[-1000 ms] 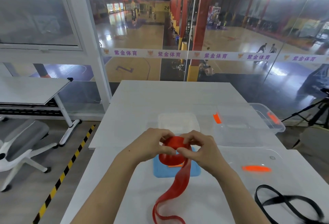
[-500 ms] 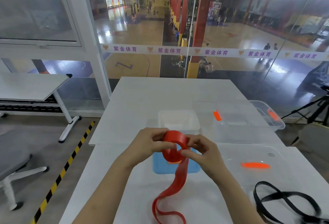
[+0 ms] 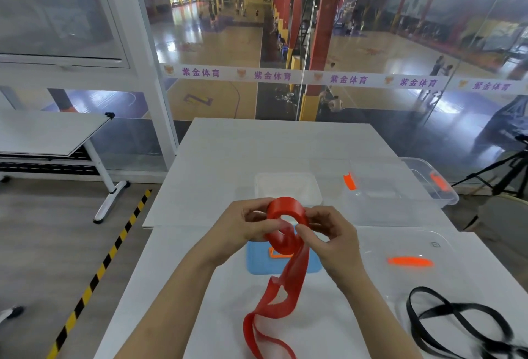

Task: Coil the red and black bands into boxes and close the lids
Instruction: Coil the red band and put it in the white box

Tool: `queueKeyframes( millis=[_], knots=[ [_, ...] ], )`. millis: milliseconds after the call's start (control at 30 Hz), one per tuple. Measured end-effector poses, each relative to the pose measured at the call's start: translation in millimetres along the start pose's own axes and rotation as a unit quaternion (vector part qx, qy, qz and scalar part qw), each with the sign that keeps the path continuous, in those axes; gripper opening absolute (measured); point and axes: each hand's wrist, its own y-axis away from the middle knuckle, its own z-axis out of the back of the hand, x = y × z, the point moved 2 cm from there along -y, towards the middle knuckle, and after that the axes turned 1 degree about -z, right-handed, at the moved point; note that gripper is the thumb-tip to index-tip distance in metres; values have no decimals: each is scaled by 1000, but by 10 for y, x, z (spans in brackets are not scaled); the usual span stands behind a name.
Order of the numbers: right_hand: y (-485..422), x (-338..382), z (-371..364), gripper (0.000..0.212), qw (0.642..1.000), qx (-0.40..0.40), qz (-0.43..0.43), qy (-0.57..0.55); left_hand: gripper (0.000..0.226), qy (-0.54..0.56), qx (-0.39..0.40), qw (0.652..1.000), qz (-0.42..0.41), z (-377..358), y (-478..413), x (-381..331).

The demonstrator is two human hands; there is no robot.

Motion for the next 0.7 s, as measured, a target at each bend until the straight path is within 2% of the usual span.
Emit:
queueKeyframes(
  millis=[200,333,467,600,700],
  knots=[
    [71,-67,-33,42,997,3,-40,-64,32,65,-23,998,-8,22,-3,1],
    [55,-32,-51,38,995,-30,-59,-78,36,92,-12,996,-2,43,9,39],
    [-15,87,46,33,999,-20,-41,-26,38,10,2,1000,2,112,26,66],
    [-80,206,87,35,999,37,11,38,54,-83,-4,996,11,126,13,6],
    [-113,270,83,34,992,84,45,81,44,-209,-2,978,-9,85,11,-82]
  ],
)
